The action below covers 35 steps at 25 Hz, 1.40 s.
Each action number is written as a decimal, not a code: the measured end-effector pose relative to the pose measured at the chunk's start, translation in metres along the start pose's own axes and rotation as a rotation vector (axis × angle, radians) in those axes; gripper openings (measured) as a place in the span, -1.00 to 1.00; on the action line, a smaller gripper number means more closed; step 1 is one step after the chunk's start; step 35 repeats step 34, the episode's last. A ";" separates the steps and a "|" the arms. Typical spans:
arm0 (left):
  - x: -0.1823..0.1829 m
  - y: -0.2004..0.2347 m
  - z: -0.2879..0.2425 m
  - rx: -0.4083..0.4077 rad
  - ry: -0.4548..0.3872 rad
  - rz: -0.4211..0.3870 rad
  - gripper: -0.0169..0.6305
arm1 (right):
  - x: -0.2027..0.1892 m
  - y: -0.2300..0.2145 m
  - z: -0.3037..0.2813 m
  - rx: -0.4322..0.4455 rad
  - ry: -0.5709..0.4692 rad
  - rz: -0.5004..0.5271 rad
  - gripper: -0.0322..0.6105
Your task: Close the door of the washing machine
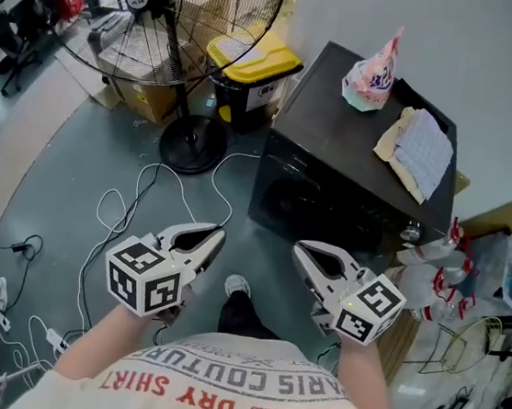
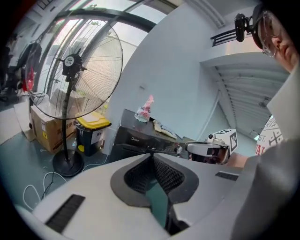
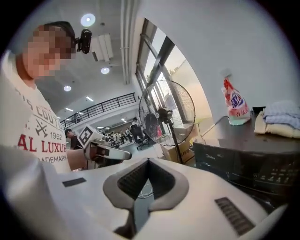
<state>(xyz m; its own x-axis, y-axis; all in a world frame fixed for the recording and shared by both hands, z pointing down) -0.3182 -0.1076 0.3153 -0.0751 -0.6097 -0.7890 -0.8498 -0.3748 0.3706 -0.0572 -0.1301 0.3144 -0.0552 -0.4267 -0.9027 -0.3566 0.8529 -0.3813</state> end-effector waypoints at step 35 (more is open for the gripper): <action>0.010 -0.082 0.030 -0.167 -0.104 -0.198 -0.82 | 0.007 0.071 0.063 -0.063 -0.133 0.036 -0.84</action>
Point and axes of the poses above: the fingertips, and each gripper's own axes: z backward along the fingers, y to its left, x out of its top, the point moved 9 cm from there along z, backward along the fingers, and after that the axes turned 9 degrees about x, right-handed, at the moved point
